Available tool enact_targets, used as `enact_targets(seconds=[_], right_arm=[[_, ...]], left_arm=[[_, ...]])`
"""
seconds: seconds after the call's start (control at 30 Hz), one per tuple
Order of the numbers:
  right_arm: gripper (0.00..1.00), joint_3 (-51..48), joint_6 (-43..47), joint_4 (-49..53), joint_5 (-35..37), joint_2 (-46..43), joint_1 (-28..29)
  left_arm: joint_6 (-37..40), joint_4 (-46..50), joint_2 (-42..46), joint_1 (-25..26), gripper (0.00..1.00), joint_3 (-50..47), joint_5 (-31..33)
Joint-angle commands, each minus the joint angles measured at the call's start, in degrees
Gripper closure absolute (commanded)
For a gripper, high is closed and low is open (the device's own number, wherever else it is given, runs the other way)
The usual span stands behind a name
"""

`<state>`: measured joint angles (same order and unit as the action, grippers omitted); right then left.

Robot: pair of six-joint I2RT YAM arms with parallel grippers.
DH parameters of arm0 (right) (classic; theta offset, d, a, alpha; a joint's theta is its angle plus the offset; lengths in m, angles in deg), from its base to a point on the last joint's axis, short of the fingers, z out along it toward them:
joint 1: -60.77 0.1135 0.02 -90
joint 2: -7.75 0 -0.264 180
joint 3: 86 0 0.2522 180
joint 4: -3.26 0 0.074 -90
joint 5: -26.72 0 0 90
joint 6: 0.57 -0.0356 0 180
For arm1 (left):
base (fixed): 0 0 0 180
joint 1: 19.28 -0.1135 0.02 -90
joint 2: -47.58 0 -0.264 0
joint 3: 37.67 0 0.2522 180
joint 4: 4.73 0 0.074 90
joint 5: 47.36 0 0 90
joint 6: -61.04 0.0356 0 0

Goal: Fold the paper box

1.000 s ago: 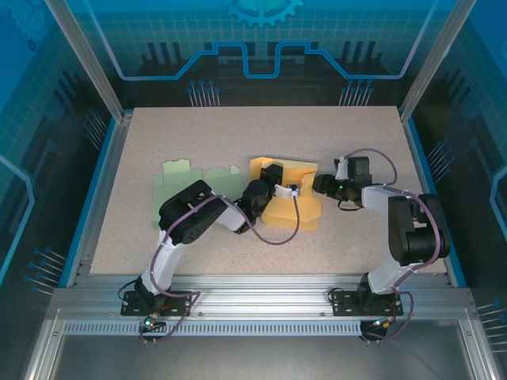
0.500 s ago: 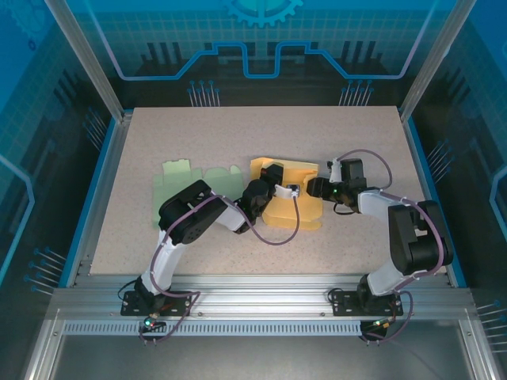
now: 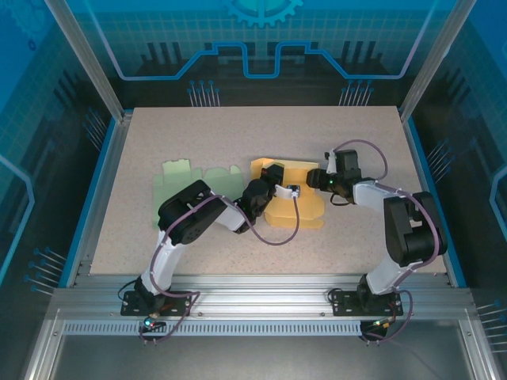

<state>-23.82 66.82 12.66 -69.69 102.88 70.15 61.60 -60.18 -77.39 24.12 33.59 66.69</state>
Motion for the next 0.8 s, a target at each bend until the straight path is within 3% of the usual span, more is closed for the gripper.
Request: enact_targets(seconds=[0.0,0.1,0.37,0.57,0.67,0.73,0.77], right_arm=[[0.48,1.7,0.1,0.2,7.0,1.2,1.2],[0.5,1.7,0.0,0.5,11.0,1.0,2.1],[0.72,4.9,0.5,2.9,16.6,2.7,4.2],[0.9,5.2,0.7,3.5,19.6,2.7,5.4],[0.93,4.7,0.9,3.1,20.8,2.2,5.8],[0.94,4.5,1.1,2.9,21.5,1.8,6.2],[0.95,4.4,1.3,3.0,21.9,1.7,6.5]], left_arm=[[-3.6,5.8,2.8,0.6,1.0,-1.8,-3.3],[-6.0,8.5,4.5,0.6,1.0,-2.3,-4.3],[-8.9,10.4,5.6,1.1,1.0,-1.9,-4.3],[-16.7,15.1,9.1,1.5,0.99,-1.1,-4.3],[-22.5,18.3,12.0,1.5,0.82,-0.5,-3.5],[-27.3,21.3,14.5,1.7,0.68,-0.3,-3.2],[-30.2,22.9,16.2,1.7,0.56,-0.2,-3.1]])
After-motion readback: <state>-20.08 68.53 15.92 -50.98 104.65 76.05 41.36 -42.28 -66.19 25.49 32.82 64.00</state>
